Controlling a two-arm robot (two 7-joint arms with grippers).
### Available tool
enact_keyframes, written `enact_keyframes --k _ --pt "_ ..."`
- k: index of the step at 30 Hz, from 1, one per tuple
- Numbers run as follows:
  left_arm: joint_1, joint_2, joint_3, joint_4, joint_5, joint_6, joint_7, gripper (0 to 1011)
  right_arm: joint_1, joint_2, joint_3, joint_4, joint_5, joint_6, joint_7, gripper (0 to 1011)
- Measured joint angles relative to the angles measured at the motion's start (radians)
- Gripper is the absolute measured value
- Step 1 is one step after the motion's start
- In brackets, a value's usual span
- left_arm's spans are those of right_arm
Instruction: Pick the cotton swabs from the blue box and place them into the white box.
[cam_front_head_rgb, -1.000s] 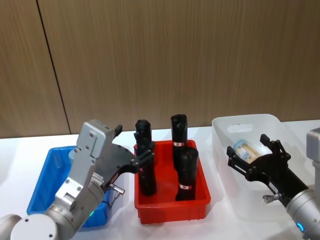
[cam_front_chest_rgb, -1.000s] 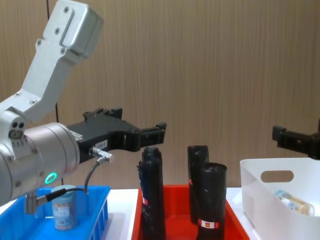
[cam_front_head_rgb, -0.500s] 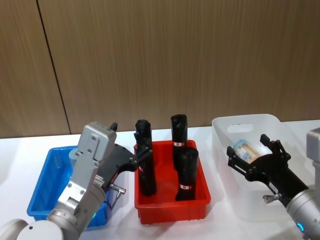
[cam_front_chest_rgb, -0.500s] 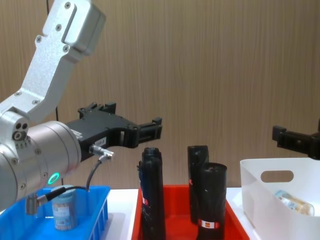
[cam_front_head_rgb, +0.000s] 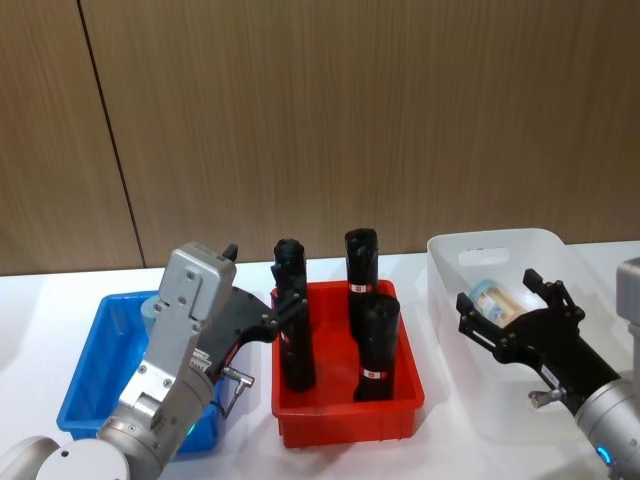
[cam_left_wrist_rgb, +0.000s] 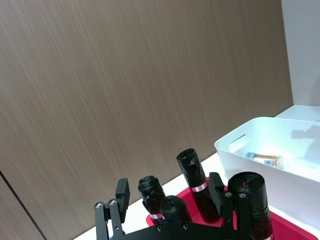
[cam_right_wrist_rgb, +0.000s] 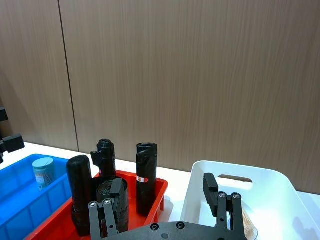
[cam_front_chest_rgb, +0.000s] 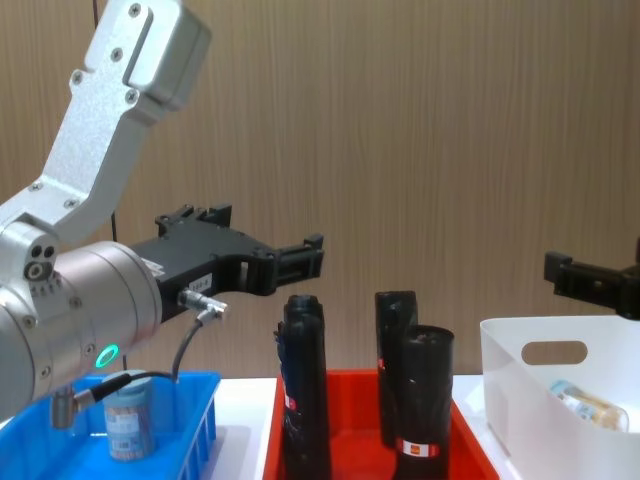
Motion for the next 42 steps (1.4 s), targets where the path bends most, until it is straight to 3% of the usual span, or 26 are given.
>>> enact_keyframes --k 12,24,42 --pt "0.000 0.000 -0.001 0.000 0.000 0.001 0.000 1004 0.009 0.010 0.005 0.001 0.005 0.021 0.058 1002" --pt "0.000 0.000 -0.001 0.001 0.000 0.001 0.000 1004 0.048 0.019 0.010 0.015 0.019 0.086 0.174 1002" --pt "0.000 0.000 0.000 0.001 0.000 0.001 0.000 1004 0.194 -0.032 -0.016 0.163 -0.003 0.203 0.344 1002"
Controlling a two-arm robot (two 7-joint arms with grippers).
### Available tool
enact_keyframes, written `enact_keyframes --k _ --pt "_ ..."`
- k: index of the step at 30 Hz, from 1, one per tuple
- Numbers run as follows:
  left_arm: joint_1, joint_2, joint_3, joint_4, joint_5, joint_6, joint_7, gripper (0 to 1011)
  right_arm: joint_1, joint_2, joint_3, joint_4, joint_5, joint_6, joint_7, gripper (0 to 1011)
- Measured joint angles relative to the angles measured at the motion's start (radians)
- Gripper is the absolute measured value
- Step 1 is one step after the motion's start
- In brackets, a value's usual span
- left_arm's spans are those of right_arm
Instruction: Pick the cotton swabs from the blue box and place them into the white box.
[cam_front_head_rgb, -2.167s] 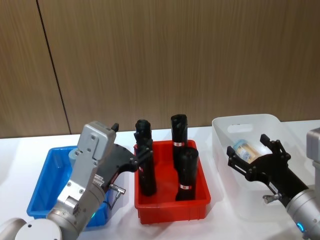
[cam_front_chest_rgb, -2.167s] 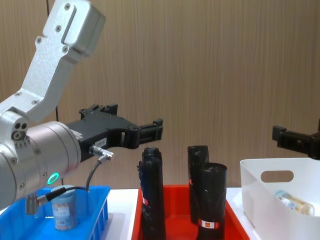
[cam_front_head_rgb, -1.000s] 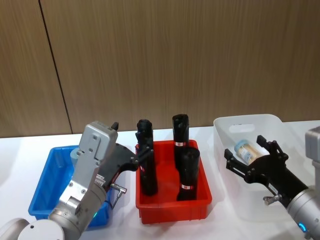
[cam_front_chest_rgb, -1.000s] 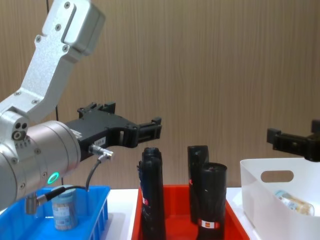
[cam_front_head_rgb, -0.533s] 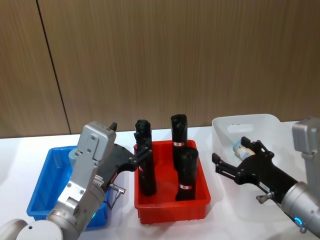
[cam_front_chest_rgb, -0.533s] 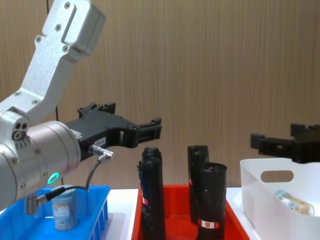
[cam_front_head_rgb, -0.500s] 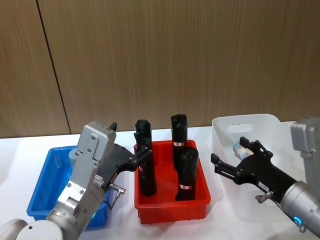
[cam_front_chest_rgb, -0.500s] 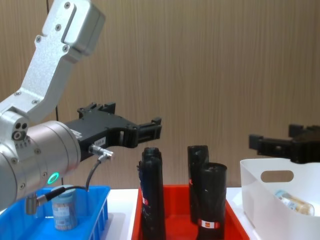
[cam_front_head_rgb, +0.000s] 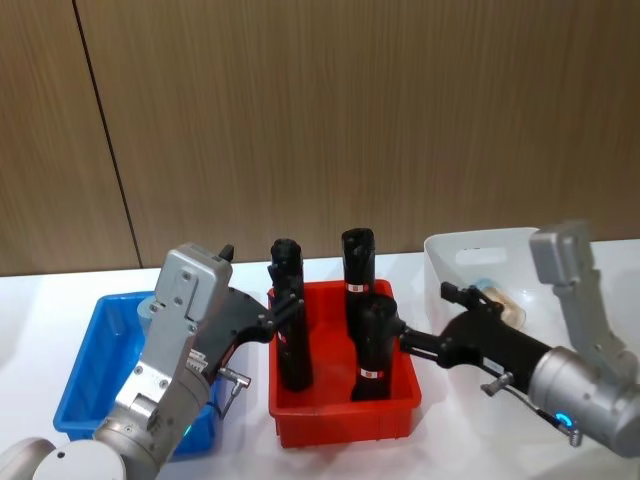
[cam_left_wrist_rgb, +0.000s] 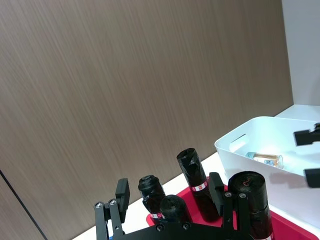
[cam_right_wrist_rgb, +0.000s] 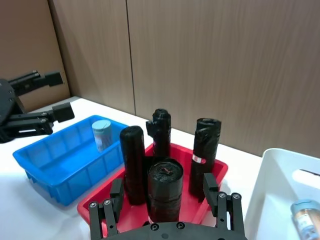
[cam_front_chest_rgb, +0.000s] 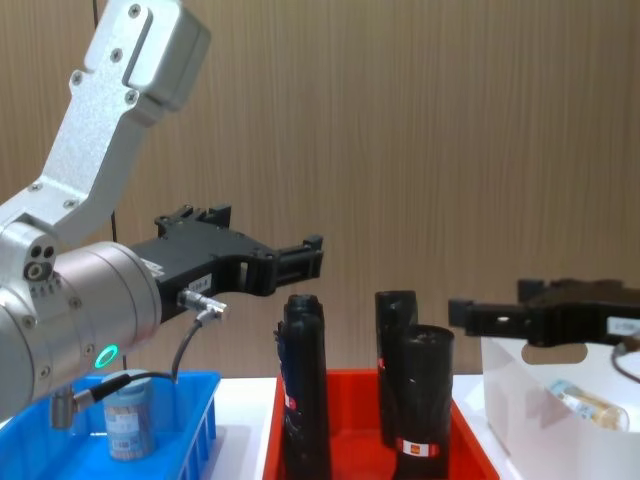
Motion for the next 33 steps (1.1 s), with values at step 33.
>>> enact_keyframes --k 33 --pt "0.000 0.000 0.000 0.000 0.000 0.000 0.000 1004 0.201 -0.102 -0.054 0.311 -0.120 0.013 0.061 1002"
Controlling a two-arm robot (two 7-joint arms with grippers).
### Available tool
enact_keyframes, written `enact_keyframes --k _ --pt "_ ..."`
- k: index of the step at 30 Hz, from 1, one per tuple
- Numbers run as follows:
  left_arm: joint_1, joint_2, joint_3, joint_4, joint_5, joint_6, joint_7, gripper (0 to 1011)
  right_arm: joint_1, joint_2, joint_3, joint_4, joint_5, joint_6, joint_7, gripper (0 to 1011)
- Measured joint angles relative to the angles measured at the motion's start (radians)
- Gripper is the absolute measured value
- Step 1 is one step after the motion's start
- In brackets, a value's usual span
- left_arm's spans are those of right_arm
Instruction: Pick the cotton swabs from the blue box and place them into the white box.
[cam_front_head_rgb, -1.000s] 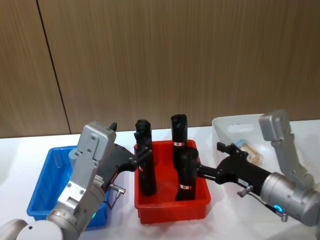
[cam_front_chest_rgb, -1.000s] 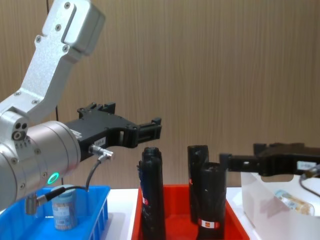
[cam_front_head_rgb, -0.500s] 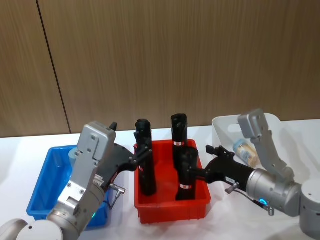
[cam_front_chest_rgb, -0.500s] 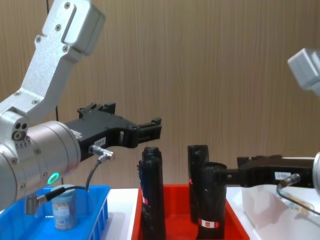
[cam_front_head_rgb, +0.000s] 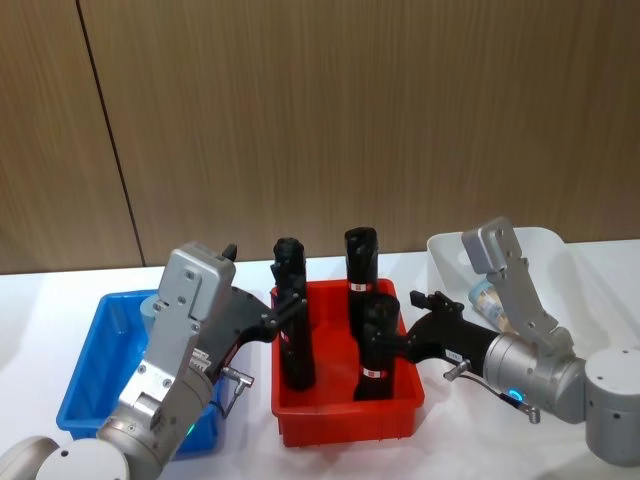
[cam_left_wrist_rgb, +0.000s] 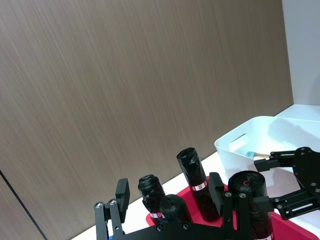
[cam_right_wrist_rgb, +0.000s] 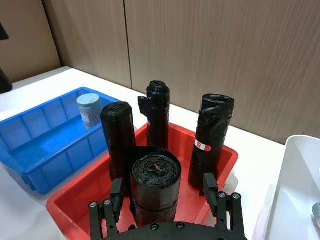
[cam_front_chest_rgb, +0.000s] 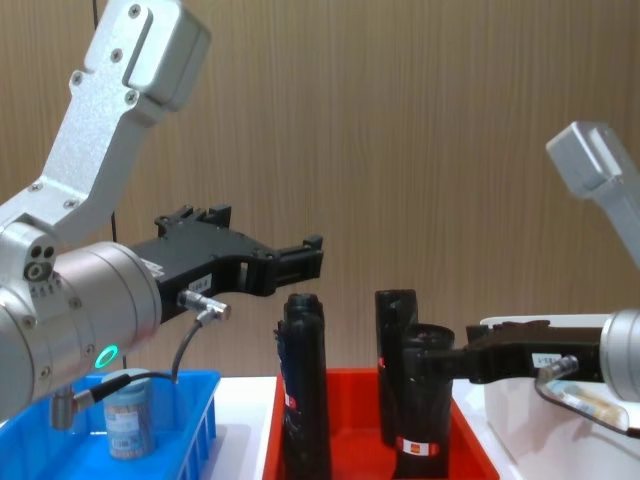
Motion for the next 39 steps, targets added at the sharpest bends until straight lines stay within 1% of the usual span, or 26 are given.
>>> enact_keyframes --k 19,25,27,30,31,33,35,39 --pt "0.000 0.000 0.000 0.000 0.000 0.000 0.000 1004 0.050 -0.033 -0.023 0.077 -0.021 -0.011 -0.003 1002" --pt "0.000 0.000 0.000 0.000 0.000 0.000 0.000 1004 0.061 -0.039 -0.027 0.094 -0.025 -0.013 -0.009 892" --pt "0.000 0.000 0.000 0.000 0.000 0.000 0.000 1004 0.065 -0.041 -0.028 0.098 -0.026 -0.014 -0.010 825" --pt "0.000 0.000 0.000 0.000 0.000 0.000 0.000 1004 0.068 -0.044 -0.029 0.103 -0.026 -0.015 -0.011 759" --pt "0.000 0.000 0.000 0.000 0.000 0.000 0.000 1004 0.069 -0.044 -0.030 0.105 -0.026 -0.016 -0.012 695" --pt "0.000 0.000 0.000 0.000 0.000 0.000 0.000 1004 0.070 -0.045 -0.030 0.105 -0.026 -0.017 -0.013 656" --pt "0.000 0.000 0.000 0.000 0.000 0.000 0.000 1004 0.070 -0.045 -0.031 0.106 -0.026 -0.019 -0.015 588" --pt "0.000 0.000 0.000 0.000 0.000 0.000 0.000 1004 0.070 -0.044 -0.031 0.101 -0.025 -0.023 -0.017 574"
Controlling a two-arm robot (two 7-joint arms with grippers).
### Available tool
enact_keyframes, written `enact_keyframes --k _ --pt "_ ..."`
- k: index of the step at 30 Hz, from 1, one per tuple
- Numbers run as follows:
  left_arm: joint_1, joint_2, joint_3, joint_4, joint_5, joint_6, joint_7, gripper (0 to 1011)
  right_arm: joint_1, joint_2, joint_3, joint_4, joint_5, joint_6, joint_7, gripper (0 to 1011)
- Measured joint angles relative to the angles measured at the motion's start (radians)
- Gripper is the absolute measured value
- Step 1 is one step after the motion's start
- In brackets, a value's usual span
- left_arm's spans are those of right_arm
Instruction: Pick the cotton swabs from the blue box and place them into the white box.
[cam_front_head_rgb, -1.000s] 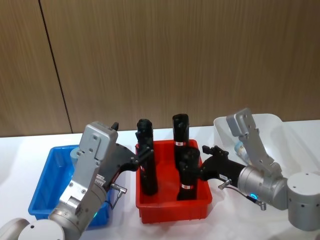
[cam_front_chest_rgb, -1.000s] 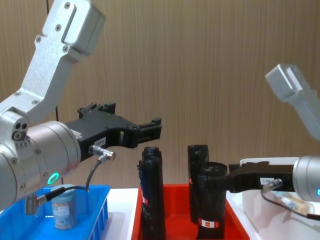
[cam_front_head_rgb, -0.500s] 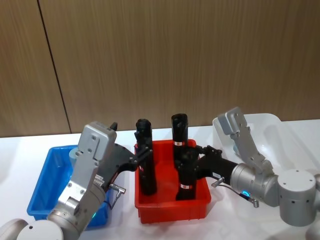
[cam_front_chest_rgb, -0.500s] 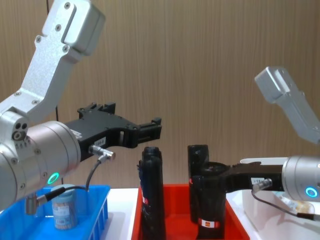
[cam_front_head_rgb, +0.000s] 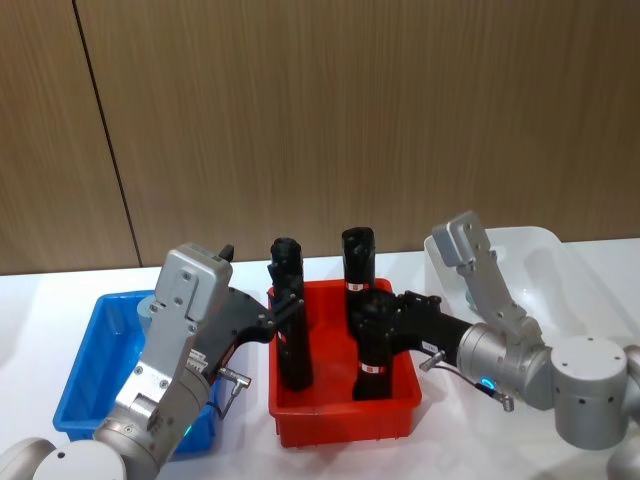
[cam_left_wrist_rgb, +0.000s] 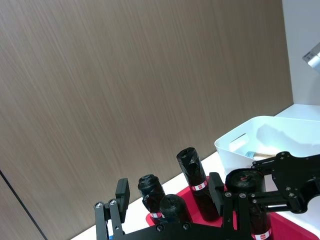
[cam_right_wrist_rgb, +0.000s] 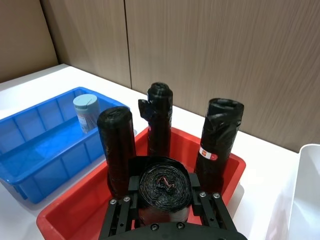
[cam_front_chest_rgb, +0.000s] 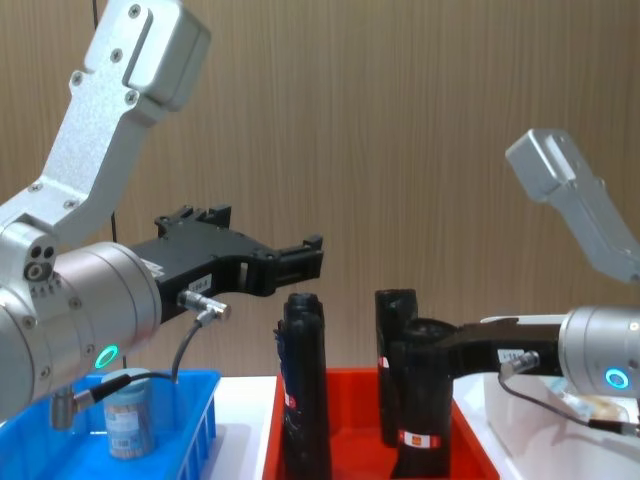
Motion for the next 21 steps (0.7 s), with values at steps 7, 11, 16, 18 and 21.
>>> enact_keyframes --k 7,11,16,18,21 --pt "0.000 0.000 0.000 0.000 0.000 0.000 0.000 1004 -0.005 0.006 0.003 -0.028 0.006 -0.007 -0.007 556" --pt "0.000 0.000 0.000 0.000 0.000 0.000 0.000 1004 -0.009 0.012 0.009 -0.055 0.012 -0.010 -0.012 556" --pt "0.000 0.000 0.000 0.000 0.000 0.000 0.000 1004 -0.012 0.025 0.022 -0.099 0.021 -0.012 -0.023 556" --pt "0.000 0.000 0.000 0.000 0.000 0.000 0.000 1004 -0.012 0.029 0.028 -0.113 0.024 -0.012 -0.026 555" --pt "0.000 0.000 0.000 0.000 0.000 0.000 0.000 1004 -0.012 0.042 0.044 -0.150 0.038 -0.009 -0.034 555"
